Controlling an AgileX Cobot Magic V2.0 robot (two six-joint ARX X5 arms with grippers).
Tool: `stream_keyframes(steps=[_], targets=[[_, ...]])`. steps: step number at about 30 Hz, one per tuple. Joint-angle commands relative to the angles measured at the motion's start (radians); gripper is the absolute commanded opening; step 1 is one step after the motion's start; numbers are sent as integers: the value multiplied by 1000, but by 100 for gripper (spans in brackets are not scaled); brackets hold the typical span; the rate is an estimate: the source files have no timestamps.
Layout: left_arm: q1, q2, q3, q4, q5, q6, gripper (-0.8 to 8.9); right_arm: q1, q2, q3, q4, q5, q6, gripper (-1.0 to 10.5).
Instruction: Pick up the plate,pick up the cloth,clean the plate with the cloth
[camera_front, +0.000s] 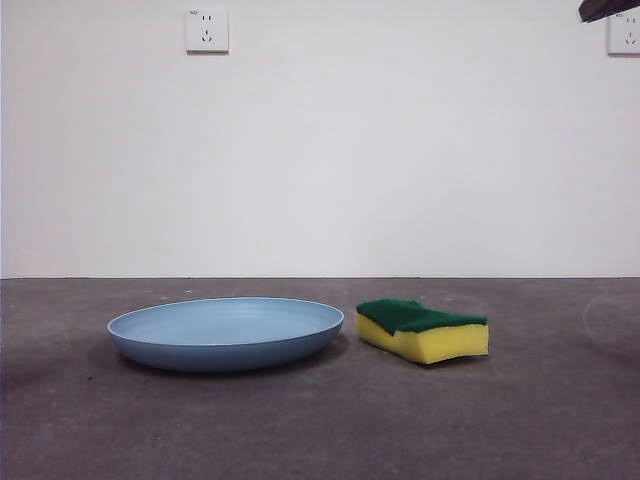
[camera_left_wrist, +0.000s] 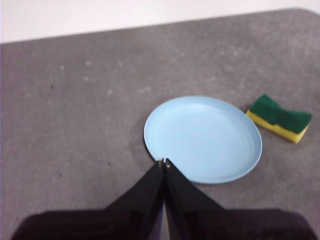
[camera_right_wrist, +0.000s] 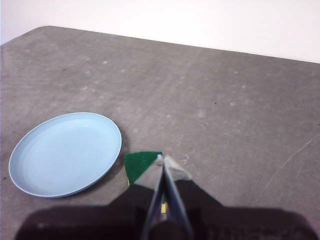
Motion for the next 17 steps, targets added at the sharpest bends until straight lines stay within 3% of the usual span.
stream_keyframes(steps=[1, 11, 17], targets=[[-3, -3, -6, -12, -1, -6, -3, -2, -1, -9, 6, 2, -1, 1], [35, -24, -19, 24, 3, -6, -3, -2, -1, -9, 5, 2, -1, 1], [126, -121, -264, 562, 3, -10, -3, -2, -1, -9, 5, 2, -1, 1]])
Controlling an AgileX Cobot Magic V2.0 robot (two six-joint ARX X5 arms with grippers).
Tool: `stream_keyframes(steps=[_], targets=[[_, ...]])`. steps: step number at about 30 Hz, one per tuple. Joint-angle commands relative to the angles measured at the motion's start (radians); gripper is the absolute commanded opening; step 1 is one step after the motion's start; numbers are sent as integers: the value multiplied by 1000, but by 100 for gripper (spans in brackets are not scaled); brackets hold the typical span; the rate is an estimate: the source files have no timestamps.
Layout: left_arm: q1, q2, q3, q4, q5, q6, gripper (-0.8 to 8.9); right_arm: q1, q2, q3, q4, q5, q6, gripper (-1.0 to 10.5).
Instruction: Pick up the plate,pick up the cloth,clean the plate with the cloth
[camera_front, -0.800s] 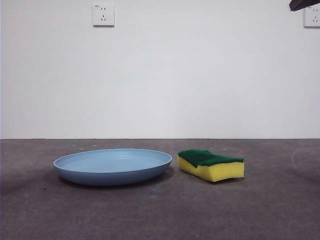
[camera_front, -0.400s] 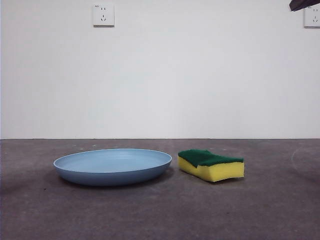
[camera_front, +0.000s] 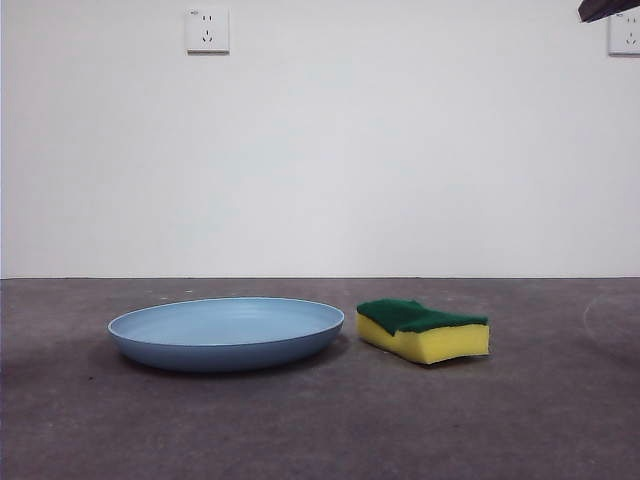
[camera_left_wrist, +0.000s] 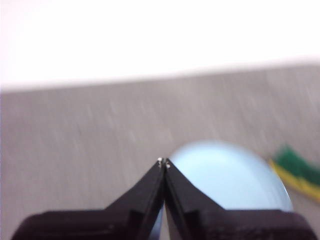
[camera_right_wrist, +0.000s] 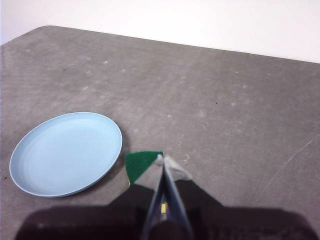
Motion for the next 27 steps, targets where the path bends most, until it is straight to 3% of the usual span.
stream_keyframes(steps=[1, 6, 13, 27], targets=[[34, -49, -145, 270, 2, -10, -3, -2, -1, -9, 6, 2, -1, 1], [64, -132, -277, 332, 5, -13, -3, -2, -1, -9, 6, 2, -1, 1], [95, -173, -320, 203, 5, -13, -3, -2, -1, -9, 6, 2, -1, 1], [140, -234, -367, 84, 5, -15, -3, -2, -1, -9, 5, 2, -1, 1]])
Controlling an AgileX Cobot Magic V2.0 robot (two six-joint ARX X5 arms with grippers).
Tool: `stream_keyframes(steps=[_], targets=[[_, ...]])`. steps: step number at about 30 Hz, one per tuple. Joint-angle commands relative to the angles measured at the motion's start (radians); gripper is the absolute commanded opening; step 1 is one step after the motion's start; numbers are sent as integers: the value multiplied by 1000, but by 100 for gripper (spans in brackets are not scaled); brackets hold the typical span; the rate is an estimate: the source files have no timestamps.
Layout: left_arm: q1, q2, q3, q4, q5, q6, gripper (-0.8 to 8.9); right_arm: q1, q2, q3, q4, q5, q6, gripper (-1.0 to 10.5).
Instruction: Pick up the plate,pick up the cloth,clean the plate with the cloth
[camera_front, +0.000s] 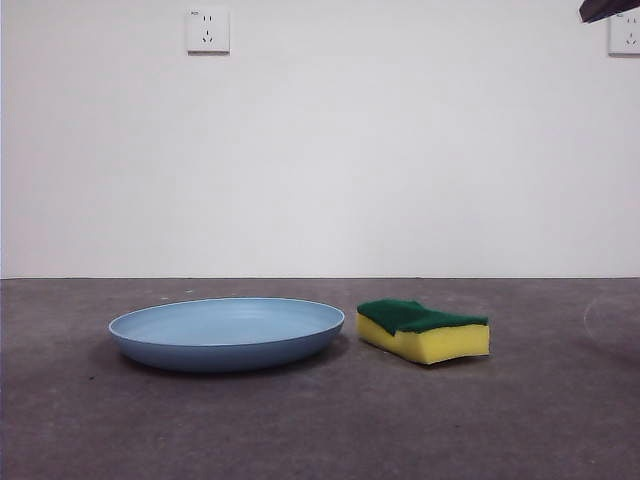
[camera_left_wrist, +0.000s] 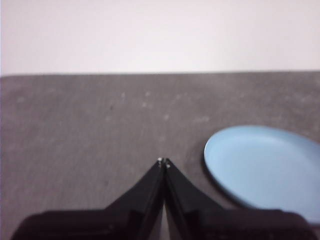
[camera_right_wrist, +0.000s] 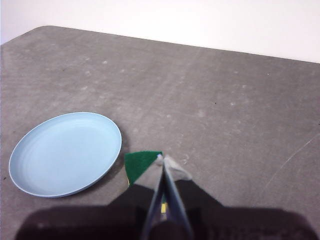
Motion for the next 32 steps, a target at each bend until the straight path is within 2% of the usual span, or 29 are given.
stream_keyframes(steps=[1, 5, 12, 30, 31, 32], targets=[[18, -3, -14, -39, 1, -12, -3, 0, -1, -9, 5, 2, -1, 1], [54, -3, -14, -58, 21, -59, -3, 0, -1, -9, 5, 2, -1, 1], [128, -3, -14, -58, 19, -55, -3, 0, -1, -9, 2, 2, -1, 1], [129, -3, -14, -58, 20, -55, -3, -23, -29, -9, -2, 1, -1, 1], [129, -3, -14, -58, 20, -55, -3, -43, -42, -9, -4, -3, -8, 1], [129, -3, -14, -59, 20, -55, -3, -72, -55, -9, -4, -2, -47, 1]])
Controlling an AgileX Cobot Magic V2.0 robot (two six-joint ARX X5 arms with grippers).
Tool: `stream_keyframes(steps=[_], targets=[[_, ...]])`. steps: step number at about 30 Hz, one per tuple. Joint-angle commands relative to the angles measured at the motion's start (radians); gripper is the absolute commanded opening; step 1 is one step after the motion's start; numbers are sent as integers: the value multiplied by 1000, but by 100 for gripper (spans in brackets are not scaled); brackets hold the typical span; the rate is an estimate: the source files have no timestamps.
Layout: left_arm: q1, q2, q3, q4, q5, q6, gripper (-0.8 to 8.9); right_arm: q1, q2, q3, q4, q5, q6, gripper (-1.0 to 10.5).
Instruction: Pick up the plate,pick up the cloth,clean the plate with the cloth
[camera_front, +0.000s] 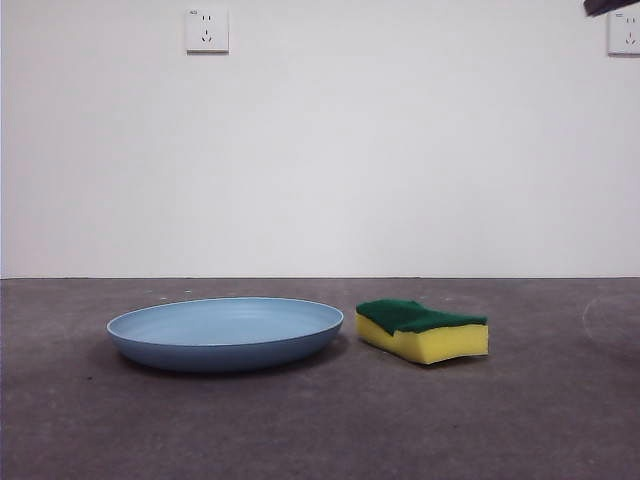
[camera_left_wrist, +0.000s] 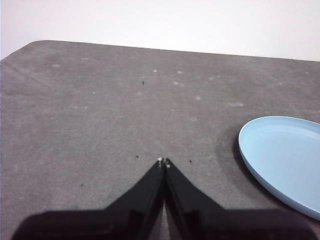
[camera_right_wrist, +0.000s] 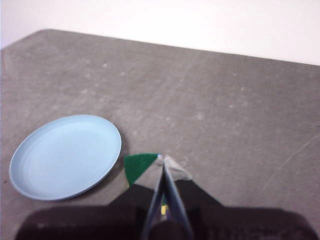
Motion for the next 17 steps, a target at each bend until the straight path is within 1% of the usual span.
stream_keyframes(steps=[1, 3, 6, 8, 9, 11, 13, 17], targets=[[3, -3, -14, 4, 3, -3, -3, -70, -32, -10, 3, -3, -60, 1], [3, -3, -14, 4, 2, -3, -3, -164, -66, -21, 3, -57, -60, 1], [3, -3, -14, 3, 3, -3, -3, -345, -136, -62, 34, -227, -68, 1], [3, -3, -14, 3, 2, -3, -3, -454, -188, -113, 96, -326, -91, 1], [3, -3, -14, 3, 3, -3, -3, -495, -211, -139, 126, -354, -98, 1], [3, -3, -14, 3, 3, -3, -3, -565, -270, -204, 190, -398, -98, 1], [3, -3, -14, 4, 2, -3, -3, -602, -321, -261, 230, -424, -98, 1], [3, -3, -14, 4, 3, -3, -3, -625, -418, -400, 308, -418, -107, 1]])
